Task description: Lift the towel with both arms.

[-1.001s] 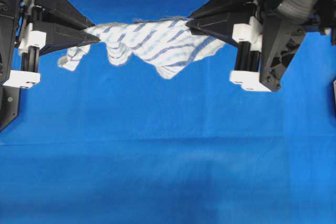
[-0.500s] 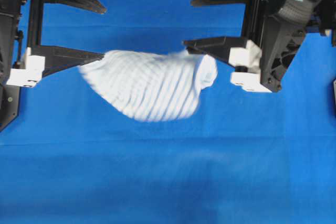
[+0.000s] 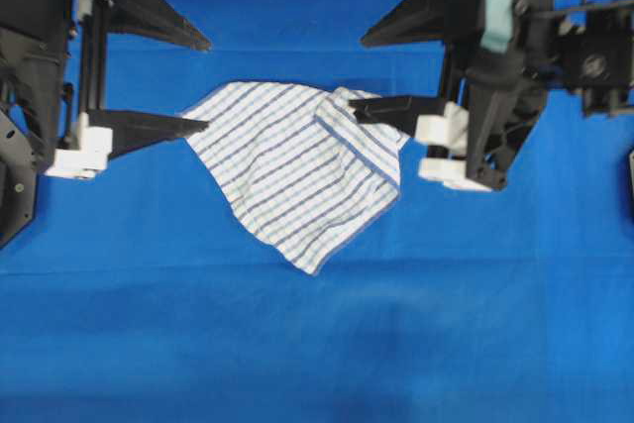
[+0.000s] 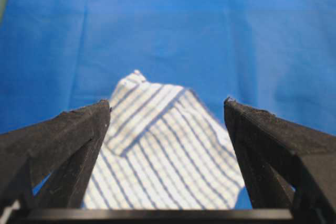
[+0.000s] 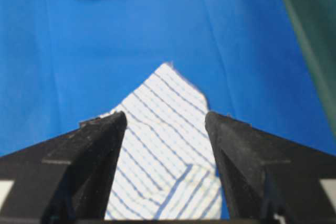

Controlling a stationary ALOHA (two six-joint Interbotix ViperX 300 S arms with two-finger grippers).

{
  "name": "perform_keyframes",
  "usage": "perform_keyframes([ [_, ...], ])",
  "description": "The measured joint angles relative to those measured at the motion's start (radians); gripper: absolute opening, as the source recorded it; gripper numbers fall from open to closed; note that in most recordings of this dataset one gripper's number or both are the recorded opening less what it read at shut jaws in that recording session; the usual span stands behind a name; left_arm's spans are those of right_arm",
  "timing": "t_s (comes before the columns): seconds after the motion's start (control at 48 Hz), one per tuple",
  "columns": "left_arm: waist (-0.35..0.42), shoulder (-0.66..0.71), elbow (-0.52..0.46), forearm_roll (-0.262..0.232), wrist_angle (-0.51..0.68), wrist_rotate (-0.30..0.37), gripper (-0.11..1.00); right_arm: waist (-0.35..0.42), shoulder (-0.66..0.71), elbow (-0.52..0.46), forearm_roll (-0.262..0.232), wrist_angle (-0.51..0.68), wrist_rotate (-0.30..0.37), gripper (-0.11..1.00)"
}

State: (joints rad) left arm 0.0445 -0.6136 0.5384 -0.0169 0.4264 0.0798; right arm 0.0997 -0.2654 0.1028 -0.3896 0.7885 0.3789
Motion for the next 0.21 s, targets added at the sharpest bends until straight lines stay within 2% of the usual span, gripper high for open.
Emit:
perform_keyframes([
  [0.209, 0.000, 0.000, 0.114, 0.000, -0.115, -0.002, 0.92, -0.003, 0.000, 0.127, 0.000, -0.121, 0.040, 0.65],
])
